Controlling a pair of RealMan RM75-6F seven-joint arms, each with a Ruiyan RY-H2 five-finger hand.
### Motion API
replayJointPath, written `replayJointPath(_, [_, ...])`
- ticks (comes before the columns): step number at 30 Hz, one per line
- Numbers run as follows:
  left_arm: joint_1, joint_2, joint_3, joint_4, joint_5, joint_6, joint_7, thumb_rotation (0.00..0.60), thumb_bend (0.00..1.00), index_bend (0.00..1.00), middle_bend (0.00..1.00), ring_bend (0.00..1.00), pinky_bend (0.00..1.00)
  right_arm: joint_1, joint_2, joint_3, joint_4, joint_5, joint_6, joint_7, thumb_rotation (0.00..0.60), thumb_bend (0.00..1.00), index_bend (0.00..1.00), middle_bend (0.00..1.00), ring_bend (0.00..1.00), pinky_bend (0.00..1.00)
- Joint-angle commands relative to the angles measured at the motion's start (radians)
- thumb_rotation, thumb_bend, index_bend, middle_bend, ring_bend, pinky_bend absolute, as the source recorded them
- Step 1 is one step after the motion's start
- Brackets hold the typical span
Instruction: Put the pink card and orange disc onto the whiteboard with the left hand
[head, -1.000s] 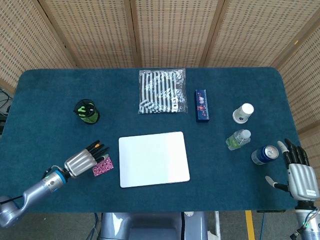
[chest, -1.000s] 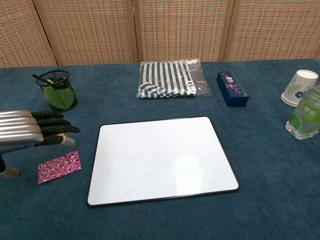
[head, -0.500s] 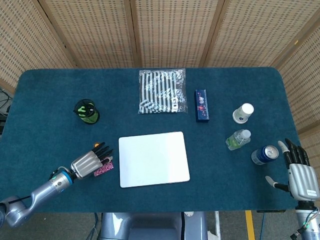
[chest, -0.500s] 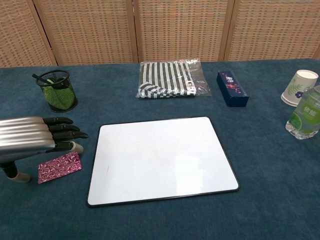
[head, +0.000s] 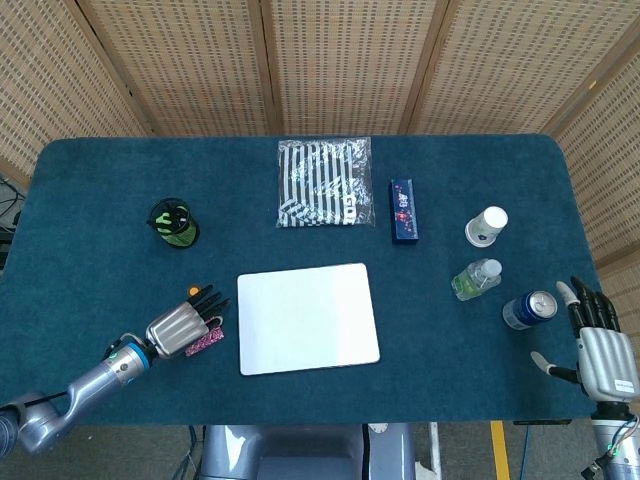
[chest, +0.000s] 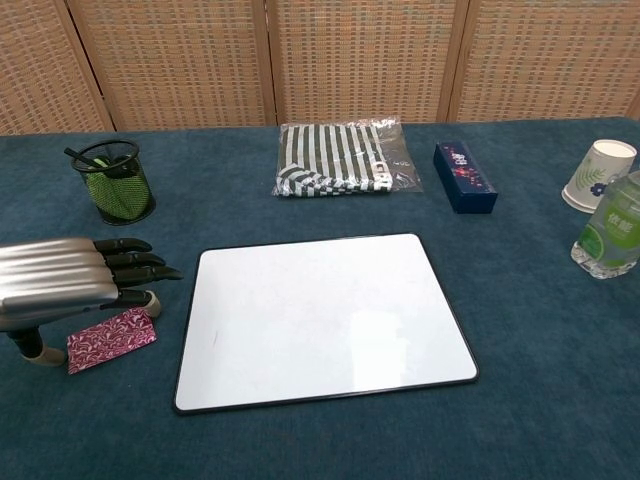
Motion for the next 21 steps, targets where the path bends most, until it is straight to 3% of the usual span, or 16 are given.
replayJointPath(1, [-0.001,0.001,0.001,-0.002,-0.004,0.005,0.001,0.6,0.21,0.45,0.0,0.0,0.0,0.0,0.0,0.0,0.0,0.0,0.0,0.001,0.6,0.0,0.0,0.0,0.0,0.0])
replayJointPath(21, [0.001,0.053,-0.013,-0.04,-0.052,0.052,0.002,0.6,0.21,0.46,0.0,0.0,0.0,0.0,0.002,0.0,-0.003,0.003,-0.004,0.005,0.6,0.0,0.0,0.0,0.0,0.0])
